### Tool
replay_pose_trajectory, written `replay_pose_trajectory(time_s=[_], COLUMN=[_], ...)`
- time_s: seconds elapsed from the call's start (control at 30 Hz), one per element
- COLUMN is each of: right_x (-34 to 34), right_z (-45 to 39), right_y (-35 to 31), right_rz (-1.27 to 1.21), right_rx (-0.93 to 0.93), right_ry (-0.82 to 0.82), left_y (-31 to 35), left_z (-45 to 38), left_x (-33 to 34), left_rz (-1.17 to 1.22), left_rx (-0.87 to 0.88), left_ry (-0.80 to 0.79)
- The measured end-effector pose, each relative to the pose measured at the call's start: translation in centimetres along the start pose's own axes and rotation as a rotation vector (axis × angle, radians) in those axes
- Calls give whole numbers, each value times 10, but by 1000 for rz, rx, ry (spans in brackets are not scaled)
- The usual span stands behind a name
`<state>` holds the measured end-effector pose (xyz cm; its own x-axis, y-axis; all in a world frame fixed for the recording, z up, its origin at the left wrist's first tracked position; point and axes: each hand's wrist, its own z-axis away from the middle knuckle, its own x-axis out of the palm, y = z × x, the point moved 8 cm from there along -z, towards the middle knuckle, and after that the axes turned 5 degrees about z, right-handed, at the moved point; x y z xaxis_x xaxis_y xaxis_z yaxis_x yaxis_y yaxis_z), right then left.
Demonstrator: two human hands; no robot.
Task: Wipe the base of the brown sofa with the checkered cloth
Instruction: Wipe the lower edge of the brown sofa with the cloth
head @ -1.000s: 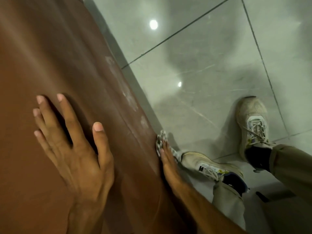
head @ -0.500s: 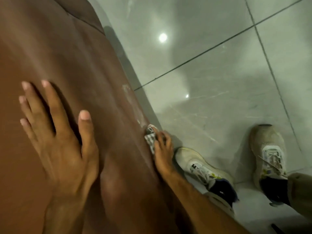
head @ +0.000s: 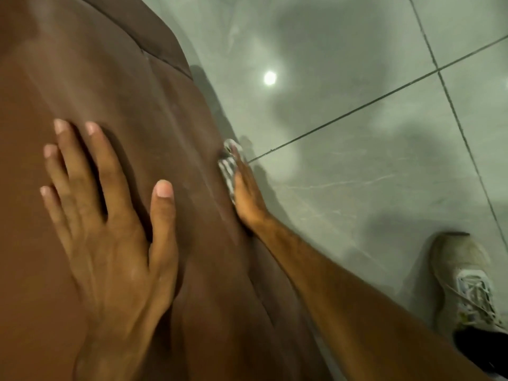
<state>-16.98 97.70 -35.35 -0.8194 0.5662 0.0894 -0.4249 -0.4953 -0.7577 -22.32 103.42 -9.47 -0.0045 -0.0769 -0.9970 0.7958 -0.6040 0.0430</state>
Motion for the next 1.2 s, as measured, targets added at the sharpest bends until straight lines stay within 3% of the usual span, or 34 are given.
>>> replay_pose_trajectory(time_s=[0.13,0.27,0.33,0.47,0.53,0.6,0.67,0.73,0.8,0.9,1.0,1.1,1.2], right_x=[-9,10,16,0,-10,-7,-2,1,0,-17,-28,-29,-16], right_z=[91,63,14,7,64,128,160,152,135,152,252,343,330], right_y=[68,1,-34,-3,45,71,66,46,43,96,179,212,175], right_rz=[-145,223,193,-117,-236,-154,27,116,154,18,-20,121,122], right_rx=[183,-162,-216,-28,195,290,206,22,-48,172,499,476,339], right_ry=[23,3,11,32,38,-6,-46,-87,-74,-11,-41,-62,-41], left_y=[6,8,6,4,7,9,16,19,21,27,30,32,38], left_z=[-6,-6,-8,-5,-2,11,41,87,135,183,194,201,218], left_x=[-4,-6,-4,-2,-5,-7,-2,2,3,9,6,9,8], left_rz=[76,74,70,69,99,92,92,76,64,45,44,59,73], left_rx=[-47,-23,-8,-7,-18,-30,-3,-18,-64,-125,-143,-140,-123], left_ry=[1,27,50,62,51,35,-6,-39,-46,-66,-52,-63,-67])
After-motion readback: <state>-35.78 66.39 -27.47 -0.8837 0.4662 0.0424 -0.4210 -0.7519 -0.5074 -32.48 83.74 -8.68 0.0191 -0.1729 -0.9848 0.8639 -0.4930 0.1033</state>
